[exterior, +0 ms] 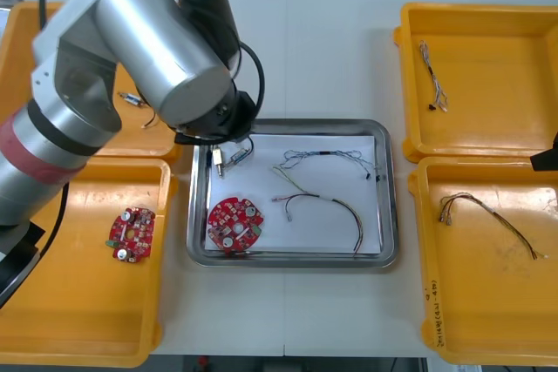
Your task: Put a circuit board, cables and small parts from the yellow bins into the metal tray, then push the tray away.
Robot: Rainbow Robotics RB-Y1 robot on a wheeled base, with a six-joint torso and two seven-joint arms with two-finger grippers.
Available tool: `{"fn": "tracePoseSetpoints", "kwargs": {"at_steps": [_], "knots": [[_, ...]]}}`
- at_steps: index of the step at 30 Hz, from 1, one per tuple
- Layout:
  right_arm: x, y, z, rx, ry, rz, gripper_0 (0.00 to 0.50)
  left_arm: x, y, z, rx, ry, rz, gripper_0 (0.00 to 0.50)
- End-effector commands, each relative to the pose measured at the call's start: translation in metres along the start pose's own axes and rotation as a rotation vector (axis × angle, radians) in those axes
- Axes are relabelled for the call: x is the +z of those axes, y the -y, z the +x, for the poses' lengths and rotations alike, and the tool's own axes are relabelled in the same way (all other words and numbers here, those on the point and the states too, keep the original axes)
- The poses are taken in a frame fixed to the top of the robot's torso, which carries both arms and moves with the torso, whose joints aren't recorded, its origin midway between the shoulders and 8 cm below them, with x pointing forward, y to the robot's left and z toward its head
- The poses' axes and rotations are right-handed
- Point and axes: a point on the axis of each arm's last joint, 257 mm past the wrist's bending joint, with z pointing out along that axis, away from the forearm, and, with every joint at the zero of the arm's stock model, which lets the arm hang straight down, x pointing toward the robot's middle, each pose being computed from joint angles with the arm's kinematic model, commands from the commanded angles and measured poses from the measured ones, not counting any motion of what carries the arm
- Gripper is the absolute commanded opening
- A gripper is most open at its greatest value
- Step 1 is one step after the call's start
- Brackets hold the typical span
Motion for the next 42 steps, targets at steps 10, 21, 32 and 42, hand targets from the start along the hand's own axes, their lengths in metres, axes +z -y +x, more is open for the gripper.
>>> {"fn": "tracePoseSetpoints", "kwargs": {"at_steps": [10,21,32,42], "knots": [[-0.012,-0.08,-0.026,-0.327,0.026,-0.02,0.5,-0.072,-0.085,-0.02,-0.008,0.085,0.053,0.5],[0.009,-0.153,-0.012,-0.598,-0.056,-0.101,0.5,-0.085,-0.16,0.0,0.013,0.075,0.015,0.5],[0.034,-0.231,-0.01,-0.901,-0.069,-0.144,0.5,-0.091,-0.223,0.025,-0.011,0.055,-0.046,0.5],[0.064,-0.287,-0.018,-1.168,-0.044,-0.184,0.5,-0.092,-0.256,0.054,-0.087,0.035,-0.067,0.5]]}}
